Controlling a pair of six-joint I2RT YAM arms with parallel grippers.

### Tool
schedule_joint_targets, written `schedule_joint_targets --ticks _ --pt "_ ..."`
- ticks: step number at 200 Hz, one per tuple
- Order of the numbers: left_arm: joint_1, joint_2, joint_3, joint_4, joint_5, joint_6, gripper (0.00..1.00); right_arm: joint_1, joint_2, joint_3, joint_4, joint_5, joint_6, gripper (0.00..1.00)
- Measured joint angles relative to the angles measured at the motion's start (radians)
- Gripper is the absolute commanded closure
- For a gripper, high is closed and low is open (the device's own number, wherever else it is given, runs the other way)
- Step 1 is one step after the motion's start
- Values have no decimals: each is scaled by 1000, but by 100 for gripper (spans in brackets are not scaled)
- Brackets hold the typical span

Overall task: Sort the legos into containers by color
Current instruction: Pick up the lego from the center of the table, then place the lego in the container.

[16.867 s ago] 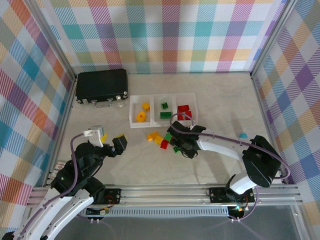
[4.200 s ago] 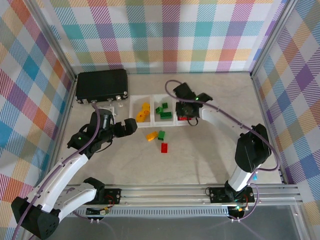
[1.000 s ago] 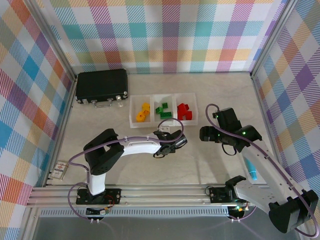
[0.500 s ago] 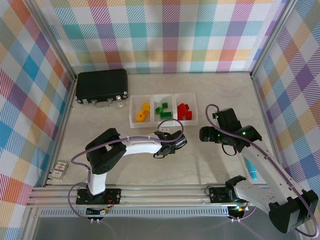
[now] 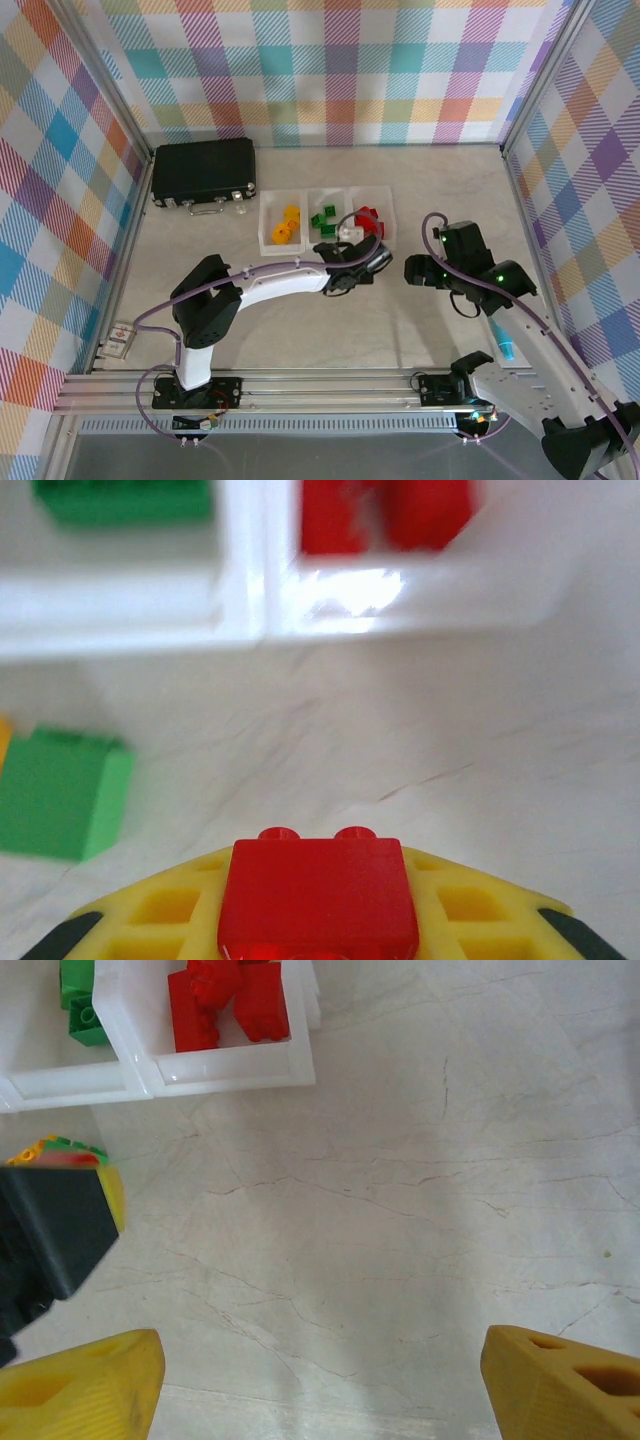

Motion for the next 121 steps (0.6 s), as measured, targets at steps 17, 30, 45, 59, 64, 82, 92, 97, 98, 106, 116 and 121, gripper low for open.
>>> schedule_joint_targets --ticks 17,30,45,59,64,82,92,97,98,106,116,121 --pt "17 5 100 0 -5 47 79 0 -23 -2 -3 13 15 18" --pt "40 28 185 2 -17 82 79 0 -45 -11 -3 21 23 17" --pt "66 77 276 5 -21 119 79 0 -70 -23 -15 35 38 18" --pt "90 142 359 3 -21 153 79 0 -90 -31 -29 47 50 18" --pt "99 168 385 3 -22 164 80 0 -97 -34 -34 51 55 19" --pt "125 246 441 3 -24 196 80 0 -137 -42 -53 67 79 19" --pt "136 282 455 6 -26 211 80 0 -164 -45 -65 71 94 19" --pt "141 296 458 8 -28 218 80 0 -177 -45 -71 74 100 20" --pt "142 299 458 9 -28 219 80 0 -181 -45 -73 74 101 20" --pt "151 321 458 15 -28 231 80 0 -202 -45 -80 73 111 20" --pt "159 342 459 33 -29 243 80 0 -227 -45 -89 73 124 20" --pt "163 354 460 43 -28 251 80 0 -235 -45 -95 72 129 20"
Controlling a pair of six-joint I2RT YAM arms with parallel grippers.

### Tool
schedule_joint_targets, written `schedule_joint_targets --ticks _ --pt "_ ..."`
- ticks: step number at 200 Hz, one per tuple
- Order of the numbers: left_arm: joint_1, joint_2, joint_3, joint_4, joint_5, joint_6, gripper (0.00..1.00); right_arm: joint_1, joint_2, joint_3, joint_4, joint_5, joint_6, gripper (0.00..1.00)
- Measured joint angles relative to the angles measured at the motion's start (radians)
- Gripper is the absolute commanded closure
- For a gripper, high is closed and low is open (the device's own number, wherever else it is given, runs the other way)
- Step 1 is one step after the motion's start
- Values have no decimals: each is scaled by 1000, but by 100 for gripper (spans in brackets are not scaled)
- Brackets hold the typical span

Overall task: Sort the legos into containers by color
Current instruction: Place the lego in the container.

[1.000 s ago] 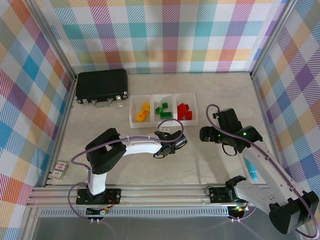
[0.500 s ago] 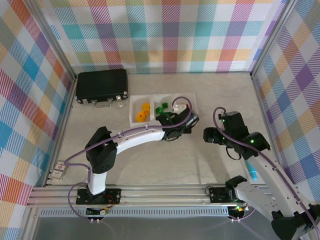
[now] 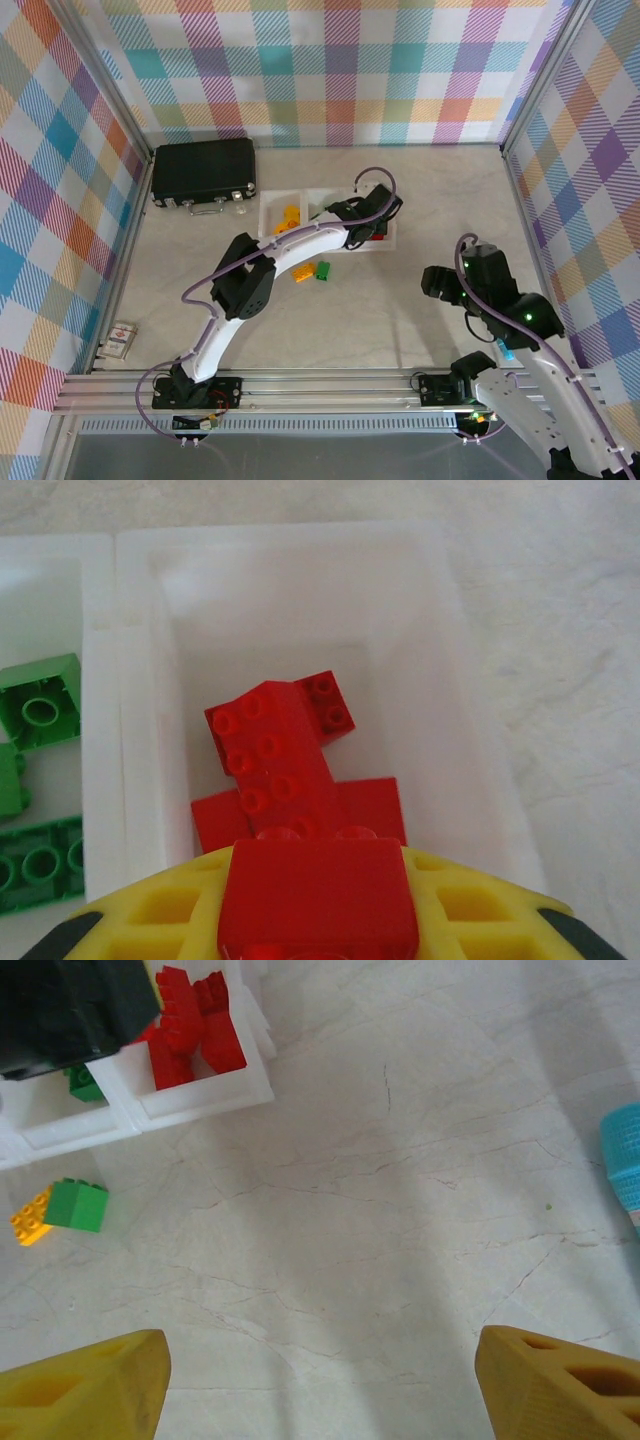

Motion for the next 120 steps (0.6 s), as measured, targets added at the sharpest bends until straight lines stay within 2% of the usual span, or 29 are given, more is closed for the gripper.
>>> schedule_joint_targets --ticks 30,65,98,103,120 --pt "11 65 49 42 2 37 69 0 -29 0 -28 -11 24 21" --pt "14 99 105 75 10 76 31 0 -27 0 -48 -30 32 21" --pt "14 99 117 116 19 116 9 0 -26 0 -49 -50 47 21" --pt "14 99 115 124 20 118 0 0 -26 0 -49 -54 47 21" --pt "14 79 84 150 28 153 0 0 -16 0 -48 -74 48 21"
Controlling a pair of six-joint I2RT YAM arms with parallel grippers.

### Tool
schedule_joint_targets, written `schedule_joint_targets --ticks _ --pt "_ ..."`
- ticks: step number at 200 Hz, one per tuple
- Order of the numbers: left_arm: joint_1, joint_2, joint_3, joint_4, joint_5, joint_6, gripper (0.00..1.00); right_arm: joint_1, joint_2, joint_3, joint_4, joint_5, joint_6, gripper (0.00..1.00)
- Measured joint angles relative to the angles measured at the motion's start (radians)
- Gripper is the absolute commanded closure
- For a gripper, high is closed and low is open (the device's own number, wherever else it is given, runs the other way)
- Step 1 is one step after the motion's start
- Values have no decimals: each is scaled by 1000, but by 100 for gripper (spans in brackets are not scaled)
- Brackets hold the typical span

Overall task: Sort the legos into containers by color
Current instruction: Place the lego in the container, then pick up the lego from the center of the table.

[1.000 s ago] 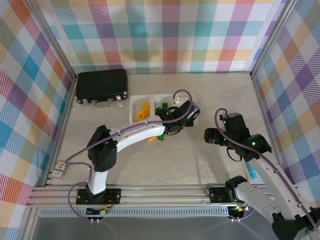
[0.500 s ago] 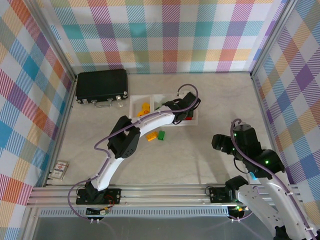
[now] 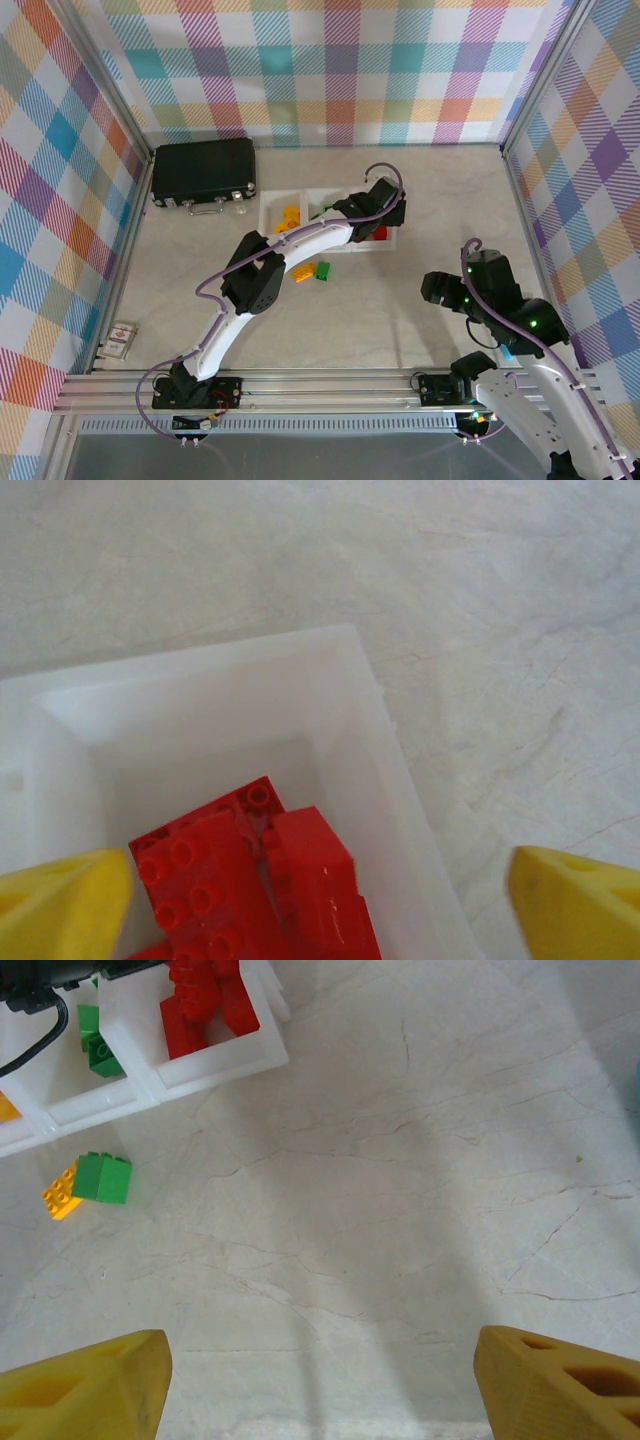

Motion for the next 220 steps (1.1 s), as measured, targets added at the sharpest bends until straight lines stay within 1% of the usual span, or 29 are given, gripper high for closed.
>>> schedule_joint_targets --ticks 16,37,76,98,109,125,139,159,179,193,220 --pt "1 -58 -80 29 3 19 0 0 21 0 0 -25 2 21" --pt "3 -198 -227 71 1 46 0 0 67 8 0 -63 2 21" --pt "24 -578 -499 129 -21 92 0 1 146 75 0 -115 28 20" --pt "79 -808 -662 123 -33 93 0 21 186 103 6 -130 67 18" --pt "109 -908 -757 119 -48 88 0 47 212 108 14 -131 94 17" --pt "145 -1056 -913 66 -95 66 0 111 264 113 29 -127 130 17" --pt "148 -1170 -1033 5 -126 40 0 170 330 131 41 -111 154 17" --pt "148 -1335 -1173 -105 -139 -5 0 229 444 171 71 -84 181 17" --pt "148 -1491 -1244 -204 -150 -61 0 262 542 212 106 -58 206 16" --pt "148 -1618 -1265 -272 -165 -129 0 284 604 233 138 -44 221 16" --pt "148 -1884 -1313 -316 -184 -224 0 329 733 288 179 -13 250 16"
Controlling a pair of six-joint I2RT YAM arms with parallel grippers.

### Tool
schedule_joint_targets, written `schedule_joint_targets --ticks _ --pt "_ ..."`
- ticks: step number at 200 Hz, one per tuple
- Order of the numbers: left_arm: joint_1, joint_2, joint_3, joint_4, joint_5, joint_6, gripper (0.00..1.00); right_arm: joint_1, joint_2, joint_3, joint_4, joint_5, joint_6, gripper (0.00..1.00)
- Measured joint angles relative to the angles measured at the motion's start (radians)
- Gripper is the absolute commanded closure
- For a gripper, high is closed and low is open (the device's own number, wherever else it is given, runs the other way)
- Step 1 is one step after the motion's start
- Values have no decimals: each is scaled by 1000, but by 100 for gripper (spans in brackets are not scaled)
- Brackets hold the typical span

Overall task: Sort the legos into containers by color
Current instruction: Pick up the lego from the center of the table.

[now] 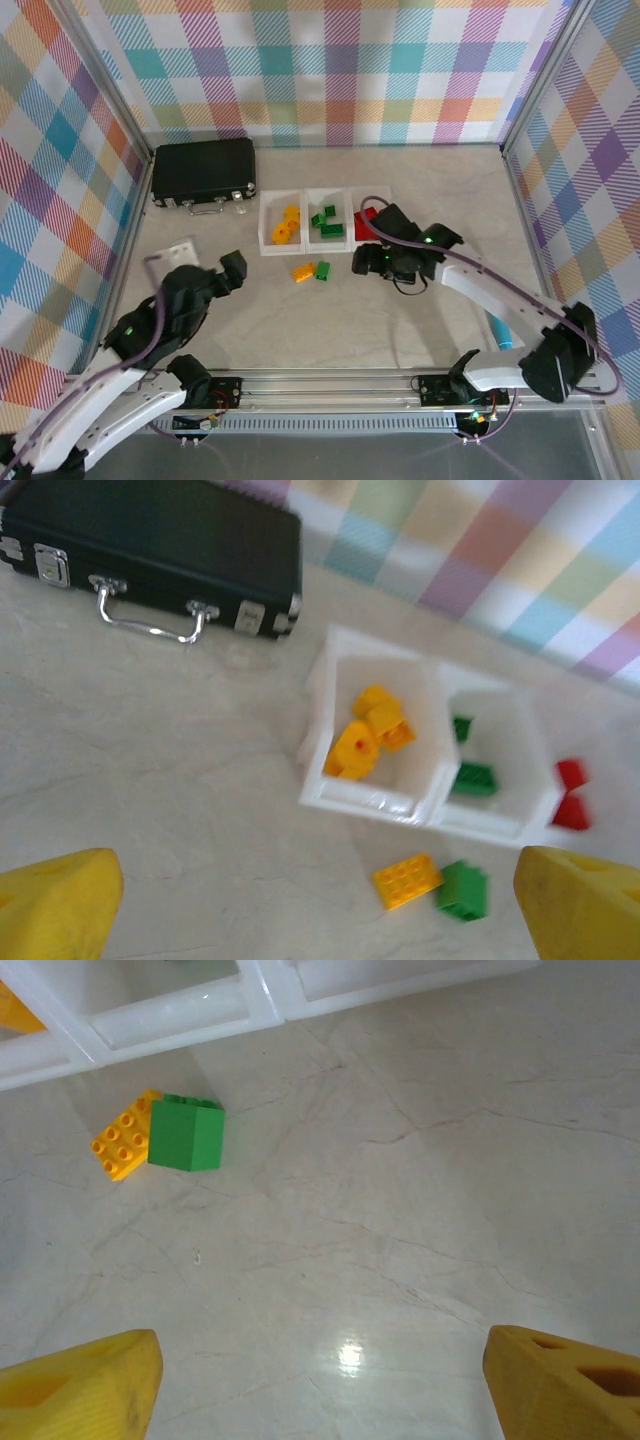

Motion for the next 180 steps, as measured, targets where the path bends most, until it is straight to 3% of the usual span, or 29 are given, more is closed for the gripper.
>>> schedule_joint_targets --ticks 19,41,103,180 --pt "0 -156 -33 -27 -12 -41 0 40 105 58 19 24 23 16" --pt "0 -233 -58 -85 -33 -76 0 88 240 139 47 47 51 17" --pt "0 -270 -65 -209 -65 -89 0 161 503 296 85 125 130 18" --pt "0 -310 -92 -226 -64 -88 0 169 659 380 109 197 163 22"
